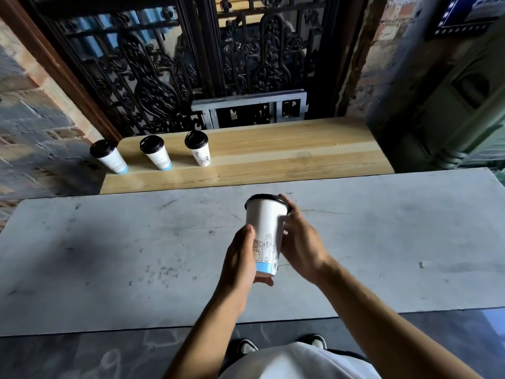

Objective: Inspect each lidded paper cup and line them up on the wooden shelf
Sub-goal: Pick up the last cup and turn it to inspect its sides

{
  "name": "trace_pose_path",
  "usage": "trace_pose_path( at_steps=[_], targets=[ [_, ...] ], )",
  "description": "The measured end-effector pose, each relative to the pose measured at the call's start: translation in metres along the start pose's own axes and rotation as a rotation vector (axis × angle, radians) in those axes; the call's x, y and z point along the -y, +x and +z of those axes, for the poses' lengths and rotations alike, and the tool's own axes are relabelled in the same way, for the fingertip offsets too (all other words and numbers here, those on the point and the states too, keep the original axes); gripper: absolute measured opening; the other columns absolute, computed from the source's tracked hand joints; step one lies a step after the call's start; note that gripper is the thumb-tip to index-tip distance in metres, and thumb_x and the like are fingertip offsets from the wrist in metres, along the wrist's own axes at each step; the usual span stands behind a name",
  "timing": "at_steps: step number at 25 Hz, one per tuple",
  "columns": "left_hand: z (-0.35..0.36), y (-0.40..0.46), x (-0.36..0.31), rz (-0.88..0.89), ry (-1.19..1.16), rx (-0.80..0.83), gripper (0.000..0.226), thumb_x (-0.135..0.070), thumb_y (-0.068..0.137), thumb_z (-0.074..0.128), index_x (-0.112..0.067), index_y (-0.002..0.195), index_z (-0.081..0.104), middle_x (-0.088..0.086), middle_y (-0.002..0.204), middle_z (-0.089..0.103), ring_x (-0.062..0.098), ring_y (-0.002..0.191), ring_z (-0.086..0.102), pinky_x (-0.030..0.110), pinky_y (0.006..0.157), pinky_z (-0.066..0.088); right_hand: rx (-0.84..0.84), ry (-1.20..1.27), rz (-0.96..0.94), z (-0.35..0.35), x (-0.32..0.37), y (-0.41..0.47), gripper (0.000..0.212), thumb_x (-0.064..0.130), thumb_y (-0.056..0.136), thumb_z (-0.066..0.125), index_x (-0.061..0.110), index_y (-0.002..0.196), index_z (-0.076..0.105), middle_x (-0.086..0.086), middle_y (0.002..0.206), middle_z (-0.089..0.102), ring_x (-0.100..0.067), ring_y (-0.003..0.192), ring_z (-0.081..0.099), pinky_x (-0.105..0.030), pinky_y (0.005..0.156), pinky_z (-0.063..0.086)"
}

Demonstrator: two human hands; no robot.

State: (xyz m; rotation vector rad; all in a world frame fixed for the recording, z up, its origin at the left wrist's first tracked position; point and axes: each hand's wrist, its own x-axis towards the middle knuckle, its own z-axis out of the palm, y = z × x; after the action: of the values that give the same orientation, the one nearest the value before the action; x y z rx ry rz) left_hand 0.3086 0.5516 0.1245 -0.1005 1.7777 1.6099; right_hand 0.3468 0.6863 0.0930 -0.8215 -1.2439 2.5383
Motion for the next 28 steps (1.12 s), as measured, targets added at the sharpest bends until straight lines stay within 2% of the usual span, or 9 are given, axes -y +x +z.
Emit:
trace_pose_path(
  at_steps=[3,6,10,16,19,21,23,25,28],
  targets=[
    [0.01,-0.001,0.002,-0.028,-0.061,-0.019,0.039,-0.048,0.104,0.043,-0.019,0.118,0.065,0.023,0.102,0.073,0.032,0.069,0.07,0.034,0.048,0.054,0.045,-0.03,0.019,-0.002,-0.007,-0.005,0.044,0.028,0.106,0.041,0.039,0.148,0.046,-0.025,0.125,0.065,-0.035,0.102,0.062,-0.046,0.085,0.053],
    [0.012,-0.005,-0.002,-0.007,-0.043,0.011,0.034,-0.041,0.106,0.041,-0.02,0.114,0.067,0.014,0.094,0.076,0.029,0.068,0.071,0.035,0.049,0.054,0.112,0.019,-0.001,-0.009,-0.01,-0.011,0.042,0.035,0.106,0.044,0.033,0.148,0.046,-0.026,0.141,0.06,-0.041,0.118,0.061,-0.053,0.096,0.052],
    [0.014,-0.014,-0.004,0.053,0.026,0.035,0.031,-0.038,0.107,0.04,-0.026,0.105,0.068,0.006,0.091,0.076,0.022,0.067,0.073,0.035,0.051,0.055,0.124,0.012,-0.026,-0.017,-0.007,-0.017,0.042,0.031,0.109,0.041,0.029,0.151,0.043,-0.024,0.144,0.059,-0.039,0.121,0.061,-0.058,0.103,0.048],
    [0.019,-0.028,0.0,0.061,0.018,-0.01,0.03,-0.036,0.107,0.04,-0.027,0.105,0.069,0.005,0.094,0.077,0.02,0.07,0.075,0.035,0.049,0.058,0.187,-0.015,-0.013,-0.017,0.001,-0.027,0.042,0.032,0.11,0.041,0.027,0.151,0.042,-0.029,0.138,0.059,-0.039,0.107,0.065,-0.043,0.074,0.059],
    [0.015,-0.028,0.004,0.064,0.087,-0.041,0.034,-0.042,0.106,0.041,-0.026,0.122,0.066,0.007,0.111,0.075,0.027,0.092,0.076,0.036,0.054,0.06,0.156,-0.032,0.003,-0.018,-0.001,-0.025,0.048,0.036,0.106,0.048,0.029,0.153,0.04,-0.02,0.143,0.061,-0.043,0.124,0.062,-0.056,0.096,0.056],
    [0.014,-0.027,0.006,0.068,0.138,-0.079,0.034,-0.044,0.105,0.043,-0.026,0.125,0.064,0.005,0.112,0.074,0.023,0.095,0.074,0.032,0.055,0.058,0.137,-0.039,0.008,-0.019,-0.001,-0.024,0.05,0.036,0.104,0.051,0.029,0.152,0.042,-0.017,0.145,0.061,-0.043,0.13,0.059,-0.06,0.107,0.048],
    [0.013,-0.03,0.006,0.152,0.241,-0.176,0.031,-0.044,0.102,0.051,-0.028,0.126,0.061,-0.003,0.096,0.072,0.009,0.086,0.069,0.022,0.058,0.052,0.12,-0.033,0.01,-0.018,0.002,-0.025,0.045,0.034,0.105,0.05,0.026,0.15,0.046,-0.018,0.141,0.063,-0.043,0.129,0.06,-0.06,0.105,0.049],
    [0.01,-0.032,0.005,0.382,0.396,-0.287,0.032,-0.034,0.098,0.06,-0.032,0.13,0.057,-0.007,0.081,0.06,0.006,0.074,0.061,0.021,0.065,0.047,0.076,-0.054,0.014,-0.016,0.007,-0.029,0.04,0.03,0.107,0.05,0.021,0.145,0.05,-0.021,0.132,0.069,-0.044,0.123,0.064,-0.06,0.099,0.052],
    [0.009,-0.032,0.004,0.665,0.516,-0.261,0.035,-0.013,0.094,0.064,-0.032,0.124,0.067,-0.008,0.093,0.054,0.011,0.084,0.063,0.023,0.075,0.054,0.05,-0.096,0.016,-0.015,0.01,-0.037,0.034,0.028,0.106,0.051,0.014,0.137,0.056,-0.024,0.121,0.073,-0.045,0.115,0.068,-0.063,0.098,0.053]
  ],
)
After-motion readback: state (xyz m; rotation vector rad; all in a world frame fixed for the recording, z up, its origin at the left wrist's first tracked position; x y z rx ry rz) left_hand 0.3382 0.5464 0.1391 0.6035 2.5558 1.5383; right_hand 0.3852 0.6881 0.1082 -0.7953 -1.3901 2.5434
